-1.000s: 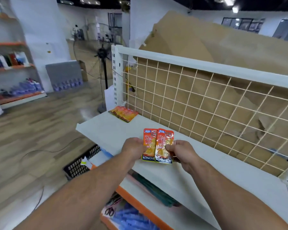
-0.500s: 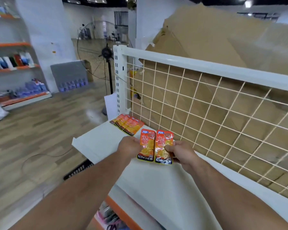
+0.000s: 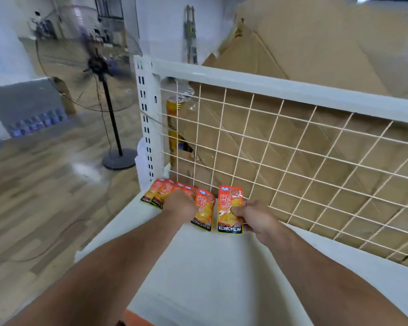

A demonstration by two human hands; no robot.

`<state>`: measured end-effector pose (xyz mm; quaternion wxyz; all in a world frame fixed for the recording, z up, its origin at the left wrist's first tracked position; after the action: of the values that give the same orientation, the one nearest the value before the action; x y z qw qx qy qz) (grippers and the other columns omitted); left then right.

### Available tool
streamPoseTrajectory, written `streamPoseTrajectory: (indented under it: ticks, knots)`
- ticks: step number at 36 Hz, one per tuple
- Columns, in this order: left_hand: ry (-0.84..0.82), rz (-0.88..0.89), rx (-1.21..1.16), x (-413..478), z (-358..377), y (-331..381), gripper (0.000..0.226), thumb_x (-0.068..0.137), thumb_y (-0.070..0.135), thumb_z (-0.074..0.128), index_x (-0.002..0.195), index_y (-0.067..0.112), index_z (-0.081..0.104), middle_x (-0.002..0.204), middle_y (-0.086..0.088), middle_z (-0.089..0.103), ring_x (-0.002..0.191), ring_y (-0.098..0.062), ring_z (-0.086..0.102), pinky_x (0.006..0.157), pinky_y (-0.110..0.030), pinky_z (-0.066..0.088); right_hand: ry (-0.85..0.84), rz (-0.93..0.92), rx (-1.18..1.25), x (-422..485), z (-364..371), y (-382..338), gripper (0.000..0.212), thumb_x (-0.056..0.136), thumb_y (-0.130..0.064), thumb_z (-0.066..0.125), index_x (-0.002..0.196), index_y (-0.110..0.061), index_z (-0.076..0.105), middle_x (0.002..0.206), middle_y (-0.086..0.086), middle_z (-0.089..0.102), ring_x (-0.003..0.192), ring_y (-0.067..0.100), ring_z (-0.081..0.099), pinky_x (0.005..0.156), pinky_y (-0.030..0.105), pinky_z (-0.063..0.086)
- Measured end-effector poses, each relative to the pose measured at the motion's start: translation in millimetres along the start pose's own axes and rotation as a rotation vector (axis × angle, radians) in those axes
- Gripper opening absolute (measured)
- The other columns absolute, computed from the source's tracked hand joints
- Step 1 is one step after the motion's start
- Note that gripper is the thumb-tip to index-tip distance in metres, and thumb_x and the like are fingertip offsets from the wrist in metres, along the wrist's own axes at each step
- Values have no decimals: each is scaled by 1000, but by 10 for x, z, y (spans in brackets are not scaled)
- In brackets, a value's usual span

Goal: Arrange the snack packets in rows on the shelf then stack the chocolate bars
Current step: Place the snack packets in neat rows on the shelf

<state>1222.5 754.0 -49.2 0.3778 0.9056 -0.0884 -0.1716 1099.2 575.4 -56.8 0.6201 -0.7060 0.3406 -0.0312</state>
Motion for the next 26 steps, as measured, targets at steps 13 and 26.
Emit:
streamPoseTrajectory:
  ticks: [13, 26]
  knots:
    - [-56, 143, 274, 433, -92, -22, 3, 77, 14, 55, 75, 12, 57, 87, -9, 67, 81, -28, 65, 61, -28, 47, 152, 87, 84, 67, 267, 55, 30, 85, -7, 71, 114, 0, 66, 97, 10, 77, 84, 25, 75, 64, 26, 53]
    - [-64, 301, 432, 457, -49, 14, 14, 81, 18, 63, 93, 12, 65, 100, -9, 70, 94, -29, 67, 70, -33, 53, 206, 71, 112, -66, 326, 16, 9, 88, -2, 68, 96, -7, 71, 88, 8, 75, 74, 21, 72, 60, 25, 52]
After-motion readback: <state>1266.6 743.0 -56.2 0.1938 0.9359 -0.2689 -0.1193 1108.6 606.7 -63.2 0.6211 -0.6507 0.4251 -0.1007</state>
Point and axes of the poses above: each hand's wrist, its own x-axis towards the middle knuckle, its own z-axis out of the palm, y = z × x, the point moved 5 cm from there along x, towards the middle knuckle
